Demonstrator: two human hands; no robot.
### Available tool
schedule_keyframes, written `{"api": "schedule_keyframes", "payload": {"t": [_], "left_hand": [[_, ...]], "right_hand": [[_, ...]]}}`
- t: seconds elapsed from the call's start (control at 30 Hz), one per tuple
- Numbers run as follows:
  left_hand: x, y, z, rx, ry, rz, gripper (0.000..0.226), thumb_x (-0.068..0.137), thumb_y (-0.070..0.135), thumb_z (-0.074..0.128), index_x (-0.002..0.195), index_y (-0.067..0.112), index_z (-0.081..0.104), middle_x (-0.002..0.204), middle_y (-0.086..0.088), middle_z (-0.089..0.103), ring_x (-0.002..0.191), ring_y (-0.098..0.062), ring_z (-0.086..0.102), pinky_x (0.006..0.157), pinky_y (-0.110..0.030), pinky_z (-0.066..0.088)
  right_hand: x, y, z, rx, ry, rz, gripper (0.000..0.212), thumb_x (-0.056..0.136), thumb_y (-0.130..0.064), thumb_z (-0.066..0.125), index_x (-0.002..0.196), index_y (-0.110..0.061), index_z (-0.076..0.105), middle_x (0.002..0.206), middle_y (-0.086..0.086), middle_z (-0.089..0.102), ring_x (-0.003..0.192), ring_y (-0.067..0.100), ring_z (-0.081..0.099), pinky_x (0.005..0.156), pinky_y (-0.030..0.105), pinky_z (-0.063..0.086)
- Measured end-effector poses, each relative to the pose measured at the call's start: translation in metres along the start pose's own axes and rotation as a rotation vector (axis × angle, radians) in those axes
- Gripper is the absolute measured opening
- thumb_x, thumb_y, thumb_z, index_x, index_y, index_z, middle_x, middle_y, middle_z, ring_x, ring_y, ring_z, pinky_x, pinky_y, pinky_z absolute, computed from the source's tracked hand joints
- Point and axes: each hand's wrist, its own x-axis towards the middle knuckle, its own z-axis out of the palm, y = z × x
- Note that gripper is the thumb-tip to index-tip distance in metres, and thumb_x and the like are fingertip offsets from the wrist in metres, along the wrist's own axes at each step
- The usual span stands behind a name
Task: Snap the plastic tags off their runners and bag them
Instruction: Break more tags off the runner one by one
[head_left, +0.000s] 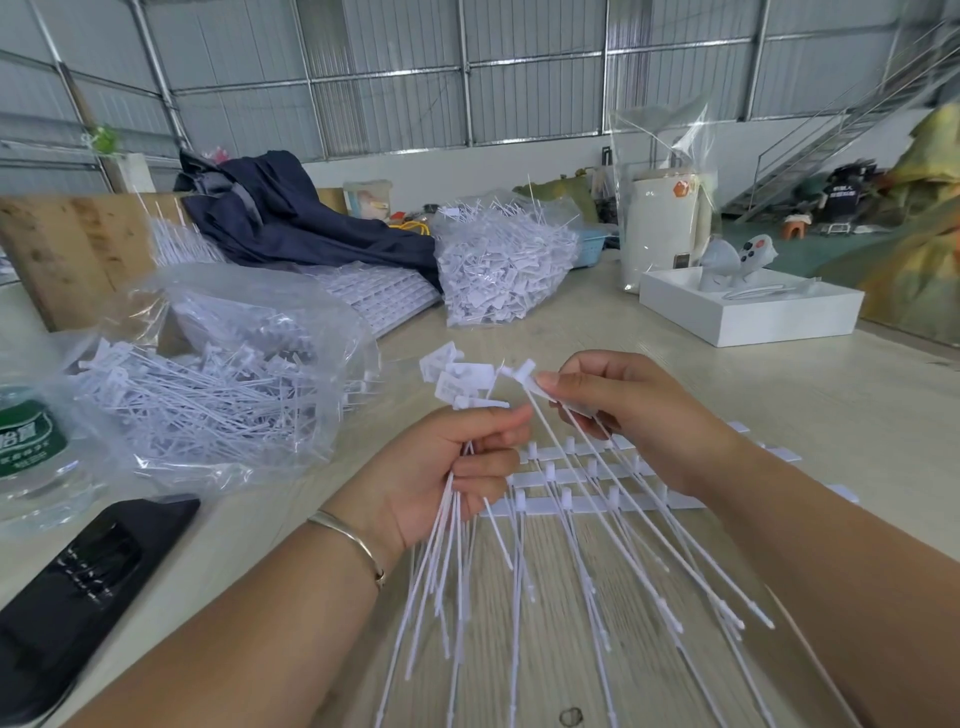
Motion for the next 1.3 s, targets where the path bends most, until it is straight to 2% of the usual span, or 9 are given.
{"api": "schedule_keyframes", "payload": {"t": [0.13,0.3,0.4,0.47,0.57,0.63,0.77,1.03,1.3], "left_hand": [[0.001,0.000,0.002,0.002,0.069,-0.046,0.027,0.083,0.032,0.066,0.072,0.016,0.047,0.059,0.004,0.046,0.033,0.000,0.028,0.032,-0.012,0.020],[0.004,-0.002,0.008,0.025,0.155,-0.112,0.054,0.081,0.062,0.049,0.052,0.017,0.041,0.047,0.002,0.038,0.032,-0.005,0.030,0.033,-0.014,0.026],[0.007,-0.004,0.008,-0.030,0.211,-0.061,0.057,0.077,0.068,0.047,0.056,0.017,0.034,0.048,0.002,0.035,0.034,-0.007,0.032,0.033,-0.016,0.031],[0.008,-0.004,0.005,-0.022,0.216,-0.023,0.055,0.071,0.070,0.049,0.060,0.020,0.030,0.050,0.005,0.031,0.036,-0.006,0.028,0.033,-0.016,0.030],[0.006,-0.001,0.001,0.060,0.158,-0.005,0.051,0.071,0.066,0.062,0.065,0.023,0.034,0.057,0.007,0.024,0.039,-0.003,0.020,0.036,-0.015,0.019],[0.005,-0.001,0.000,0.123,0.145,0.007,0.043,0.072,0.051,0.078,0.065,0.024,0.045,0.059,0.008,0.024,0.040,-0.002,0.020,0.040,-0.016,0.016],[0.006,-0.003,-0.001,0.147,0.186,0.048,0.031,0.071,0.027,0.083,0.058,0.026,0.054,0.057,0.008,0.020,0.040,-0.004,0.017,0.039,-0.018,0.013],[0.007,0.001,-0.006,0.067,0.269,0.145,0.031,0.069,0.023,0.074,0.051,0.025,0.048,0.048,0.010,0.020,0.035,-0.004,0.017,0.039,-0.020,0.010],[0.008,0.000,-0.005,0.037,0.316,0.160,0.031,0.067,0.022,0.077,0.052,0.024,0.049,0.049,0.010,0.019,0.035,-0.004,0.016,0.036,-0.018,0.012]], "right_hand": [[0.002,0.002,-0.001,0.029,0.014,0.007,0.030,0.084,-0.024,0.069,0.059,-0.016,0.054,0.059,0.005,0.048,0.053,0.014,0.036,0.053,0.024,0.030],[0.002,0.002,-0.003,0.030,0.028,0.009,0.018,0.080,-0.019,0.072,0.075,-0.006,0.061,0.059,0.005,0.050,0.050,0.012,0.037,0.049,0.020,0.031],[0.002,0.002,-0.003,0.025,0.020,0.012,0.008,0.082,-0.006,0.066,0.074,-0.008,0.064,0.060,0.005,0.053,0.048,0.010,0.039,0.048,0.018,0.032],[0.003,0.003,-0.003,0.005,0.031,0.027,0.013,0.081,0.001,0.062,0.074,-0.010,0.066,0.058,0.003,0.055,0.047,0.009,0.040,0.048,0.017,0.034],[0.004,0.004,-0.002,-0.024,0.050,0.037,0.018,0.080,0.006,0.061,0.074,-0.011,0.067,0.056,0.000,0.057,0.047,0.008,0.042,0.048,0.017,0.036],[0.004,0.005,-0.002,-0.032,0.050,0.031,0.019,0.079,0.007,0.062,0.075,-0.011,0.067,0.055,-0.001,0.058,0.046,0.006,0.044,0.048,0.017,0.036],[0.004,0.006,-0.003,-0.030,0.049,0.016,0.017,0.079,0.007,0.063,0.078,-0.009,0.069,0.059,0.003,0.058,0.047,0.007,0.044,0.048,0.016,0.037],[0.005,0.005,-0.007,-0.028,0.058,-0.006,0.009,0.082,0.001,0.069,0.090,0.000,0.071,0.068,0.012,0.061,0.048,0.007,0.045,0.047,0.014,0.037],[0.005,0.006,-0.011,0.014,0.103,-0.008,0.007,0.083,-0.002,0.069,0.090,0.000,0.069,0.062,0.003,0.058,0.051,0.011,0.041,0.050,0.019,0.033]]}}
